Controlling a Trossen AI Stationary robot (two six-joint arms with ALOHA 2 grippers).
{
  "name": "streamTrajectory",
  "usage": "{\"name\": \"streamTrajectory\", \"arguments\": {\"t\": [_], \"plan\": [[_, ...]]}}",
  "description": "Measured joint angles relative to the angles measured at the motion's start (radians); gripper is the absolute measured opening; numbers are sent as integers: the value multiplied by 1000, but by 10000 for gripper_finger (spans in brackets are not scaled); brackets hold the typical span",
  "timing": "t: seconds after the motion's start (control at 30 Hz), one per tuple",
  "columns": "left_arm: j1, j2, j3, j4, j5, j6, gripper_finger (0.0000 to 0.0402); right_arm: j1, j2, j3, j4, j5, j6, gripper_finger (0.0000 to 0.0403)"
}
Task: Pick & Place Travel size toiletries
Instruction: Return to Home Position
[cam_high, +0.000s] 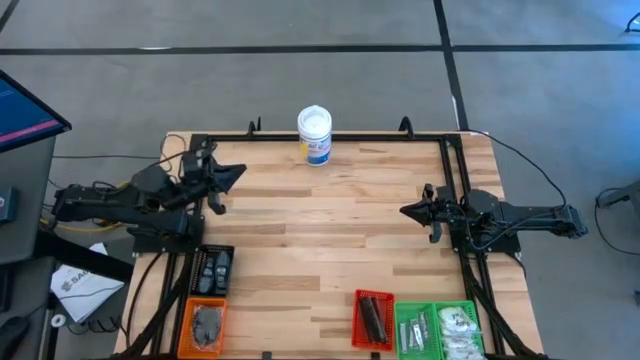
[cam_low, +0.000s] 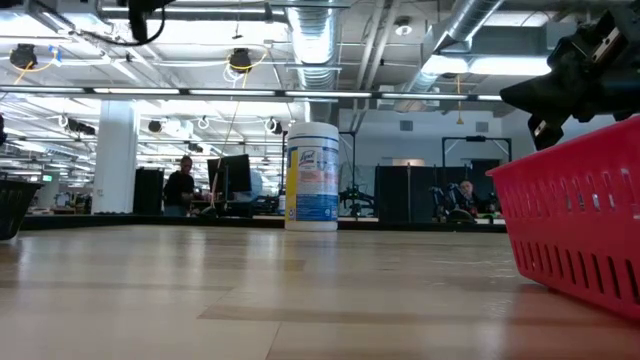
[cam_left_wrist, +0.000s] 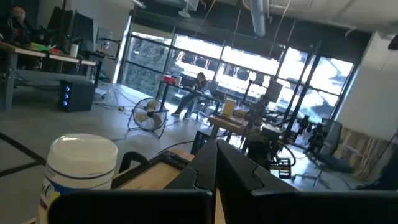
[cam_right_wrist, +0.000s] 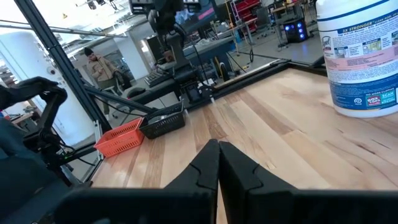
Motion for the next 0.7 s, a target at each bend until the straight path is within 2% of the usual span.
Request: {"name": "streamTrajectory", "arguments": {"t": [0.3,0.7], "plan": [[0,-221,-196,18,8,-83,1,0,0,0,0,0,0,0],[0,-414,-442,139,35,-81,1,0,0,0,0,0,0,0]]}}
